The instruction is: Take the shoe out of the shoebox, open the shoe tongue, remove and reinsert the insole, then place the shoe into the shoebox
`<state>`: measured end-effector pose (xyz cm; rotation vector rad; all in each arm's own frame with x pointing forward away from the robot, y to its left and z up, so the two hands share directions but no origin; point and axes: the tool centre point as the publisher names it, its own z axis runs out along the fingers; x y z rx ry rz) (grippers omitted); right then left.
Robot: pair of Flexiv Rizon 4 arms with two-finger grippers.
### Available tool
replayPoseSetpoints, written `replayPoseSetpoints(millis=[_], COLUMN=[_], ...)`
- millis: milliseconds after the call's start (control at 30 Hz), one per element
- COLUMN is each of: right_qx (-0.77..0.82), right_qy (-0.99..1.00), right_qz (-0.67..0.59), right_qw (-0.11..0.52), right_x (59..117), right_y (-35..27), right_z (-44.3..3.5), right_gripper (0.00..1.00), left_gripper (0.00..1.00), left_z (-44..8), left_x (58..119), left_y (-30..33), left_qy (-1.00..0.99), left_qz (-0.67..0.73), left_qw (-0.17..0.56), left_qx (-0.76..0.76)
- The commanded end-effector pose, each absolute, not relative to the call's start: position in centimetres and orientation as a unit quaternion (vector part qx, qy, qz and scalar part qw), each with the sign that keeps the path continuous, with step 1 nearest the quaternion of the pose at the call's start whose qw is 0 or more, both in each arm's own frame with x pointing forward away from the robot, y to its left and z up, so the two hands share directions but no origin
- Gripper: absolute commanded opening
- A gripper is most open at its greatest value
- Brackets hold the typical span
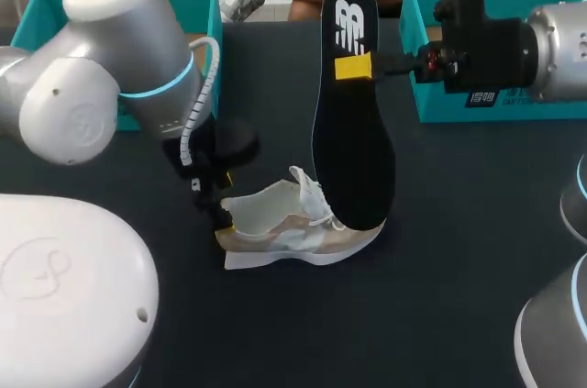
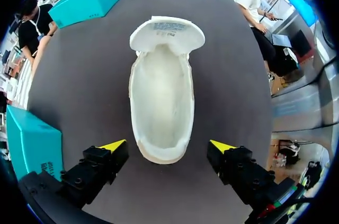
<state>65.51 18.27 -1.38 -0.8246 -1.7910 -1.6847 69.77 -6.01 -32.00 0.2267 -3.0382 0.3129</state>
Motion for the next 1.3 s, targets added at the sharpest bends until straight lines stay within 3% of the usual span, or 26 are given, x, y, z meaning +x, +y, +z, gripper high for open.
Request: replayPoseSetpoints(millis=[33,1300], right_qx=[-0.307,-0.307], right_qy=[-0.664,-0.664], right_qz=[-0.626,-0.626], right_qw=[0.27,0.27], right_x=[65.45,65.45], right_y=[18.5,18.5], right_z=[-1.46,-1.46], right_gripper=[0.0,0.0], left_gripper=[1.0,1.0], left_z=[-31.34,-31.59], left_x=[69.7,70.03], left_y=[-6.45,-6.01], left_qy=[-0.996,-0.993], left_qz=[0.035,-0.018], left_qw=[0.041,0.034], left_qx=[0.071,0.11])
